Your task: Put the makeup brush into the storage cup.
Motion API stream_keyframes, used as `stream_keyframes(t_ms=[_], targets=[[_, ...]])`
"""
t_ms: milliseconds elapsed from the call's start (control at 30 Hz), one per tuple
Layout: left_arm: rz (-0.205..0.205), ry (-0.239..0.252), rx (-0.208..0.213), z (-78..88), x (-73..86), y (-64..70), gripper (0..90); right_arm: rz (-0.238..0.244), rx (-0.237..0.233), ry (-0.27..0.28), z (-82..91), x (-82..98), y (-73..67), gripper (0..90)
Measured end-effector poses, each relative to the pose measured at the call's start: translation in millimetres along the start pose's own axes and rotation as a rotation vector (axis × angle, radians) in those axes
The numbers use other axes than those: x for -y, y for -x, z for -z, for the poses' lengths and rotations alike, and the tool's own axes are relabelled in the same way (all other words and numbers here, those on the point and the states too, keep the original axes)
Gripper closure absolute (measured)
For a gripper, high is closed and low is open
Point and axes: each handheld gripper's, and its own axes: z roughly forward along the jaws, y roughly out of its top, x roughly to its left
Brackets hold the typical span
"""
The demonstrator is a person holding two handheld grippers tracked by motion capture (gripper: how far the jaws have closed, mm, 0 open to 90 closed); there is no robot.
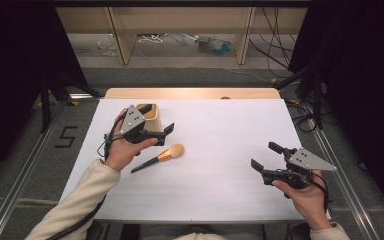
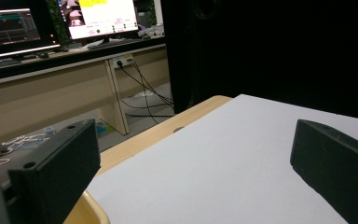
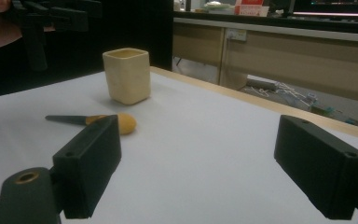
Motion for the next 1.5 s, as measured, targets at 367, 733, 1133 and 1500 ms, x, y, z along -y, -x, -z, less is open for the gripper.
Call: stream_keyframes(t_ms=[367, 733, 1133, 1500], targets=[[-0.01, -0.013, 0.013, -6.9, -1.4, 2.1, 0.0, 0.001, 0.0, 0.0, -0.1, -0.1, 0.2, 15.8], [-0.038, -0.066, 0.03, -9.2, -3.3, -4.8, 0.0, -0.021, -0.003, 0.003, -1.0, 0.6, -1.0, 15.9], [-0.059, -0.157, 0.061, -13.2, -0.6, -8.3, 0.0, -0.024, -0.002, -0.002, -1.4, 0.8, -0.4, 15.9], [-0.1, -0.246, 0.098, -18.9, -3.0, -9.2, 0.0, -0.033, -0.01, 0.017, -2.9, 1.5, -0.4, 15.9]])
